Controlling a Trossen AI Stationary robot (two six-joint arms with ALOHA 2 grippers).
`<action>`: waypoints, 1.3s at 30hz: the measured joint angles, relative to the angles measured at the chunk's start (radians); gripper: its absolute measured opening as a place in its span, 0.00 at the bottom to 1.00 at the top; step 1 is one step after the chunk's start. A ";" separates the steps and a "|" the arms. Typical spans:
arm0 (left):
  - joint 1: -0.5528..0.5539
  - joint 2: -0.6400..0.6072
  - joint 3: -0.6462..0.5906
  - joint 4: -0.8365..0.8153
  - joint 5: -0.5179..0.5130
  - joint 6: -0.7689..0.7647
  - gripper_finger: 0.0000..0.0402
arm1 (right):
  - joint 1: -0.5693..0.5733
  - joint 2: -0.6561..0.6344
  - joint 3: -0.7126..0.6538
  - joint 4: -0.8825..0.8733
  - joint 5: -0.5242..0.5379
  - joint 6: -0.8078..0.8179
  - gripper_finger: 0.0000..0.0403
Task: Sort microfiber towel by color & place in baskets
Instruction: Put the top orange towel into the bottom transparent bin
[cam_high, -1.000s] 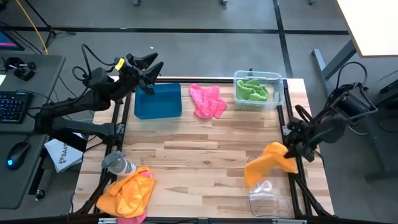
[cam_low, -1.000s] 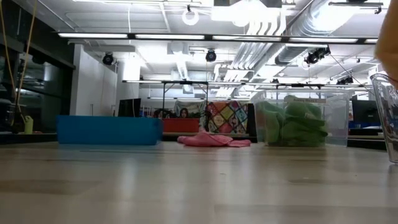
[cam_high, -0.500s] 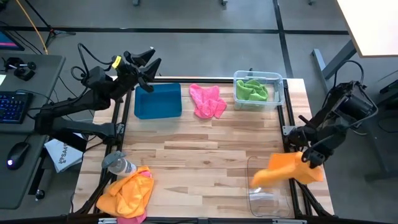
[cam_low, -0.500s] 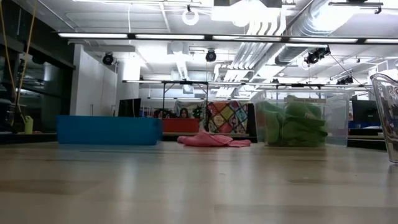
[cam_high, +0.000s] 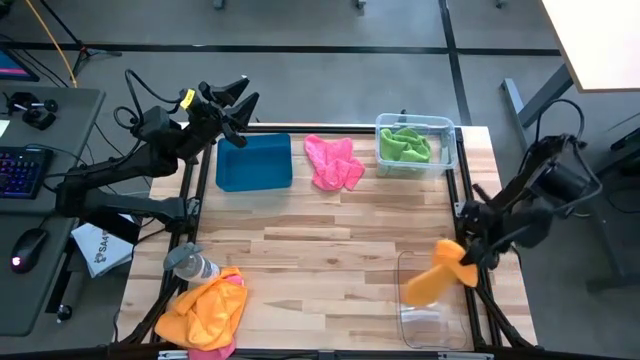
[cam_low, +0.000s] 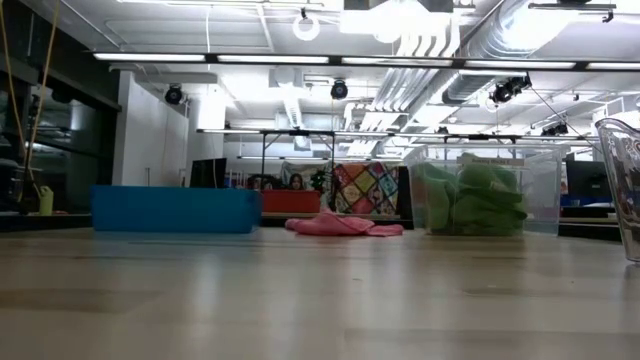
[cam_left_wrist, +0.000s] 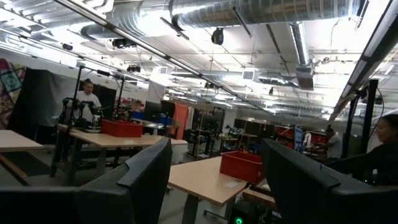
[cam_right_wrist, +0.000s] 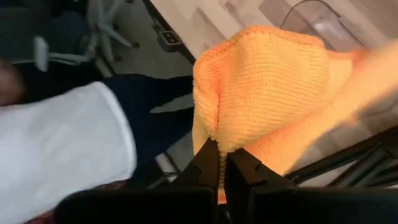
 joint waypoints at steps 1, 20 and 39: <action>0.000 0.000 0.000 0.000 0.000 0.000 0.59 | 0.000 0.018 -0.007 0.003 0.000 -0.013 0.00; 0.000 0.000 0.000 0.010 0.001 -0.003 0.59 | 0.082 0.053 -0.786 0.844 -0.096 0.243 0.00; -0.001 0.000 0.000 0.012 0.001 -0.053 0.59 | -0.033 0.172 -0.826 0.780 -0.208 -0.114 0.14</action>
